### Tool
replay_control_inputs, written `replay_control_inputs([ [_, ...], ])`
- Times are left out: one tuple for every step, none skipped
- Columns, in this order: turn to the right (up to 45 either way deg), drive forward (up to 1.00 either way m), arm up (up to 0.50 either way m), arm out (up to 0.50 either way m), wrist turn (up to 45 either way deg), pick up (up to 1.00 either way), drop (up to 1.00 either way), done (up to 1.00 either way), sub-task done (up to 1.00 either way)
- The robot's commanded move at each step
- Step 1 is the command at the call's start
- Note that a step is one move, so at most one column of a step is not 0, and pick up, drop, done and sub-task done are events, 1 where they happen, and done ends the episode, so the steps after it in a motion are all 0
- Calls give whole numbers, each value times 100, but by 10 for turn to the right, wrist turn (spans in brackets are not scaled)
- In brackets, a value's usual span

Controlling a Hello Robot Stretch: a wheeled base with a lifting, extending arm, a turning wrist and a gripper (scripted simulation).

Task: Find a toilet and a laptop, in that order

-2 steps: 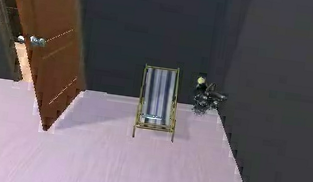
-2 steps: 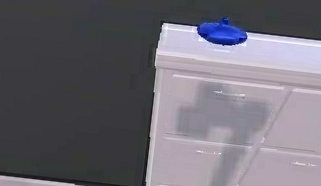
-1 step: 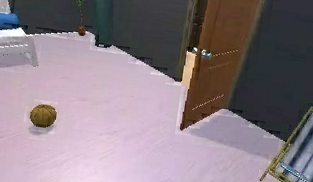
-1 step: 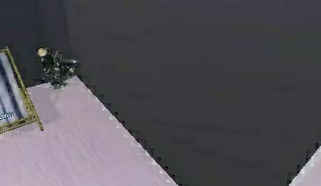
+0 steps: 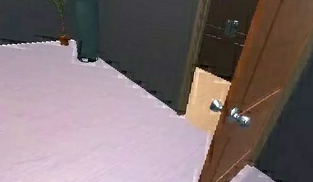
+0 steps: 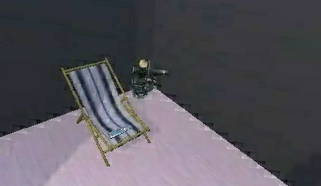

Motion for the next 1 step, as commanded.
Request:
replay_control_inputs([
  [-30, 0, 0, 0, 0, 0, 0, 0, 0],
])
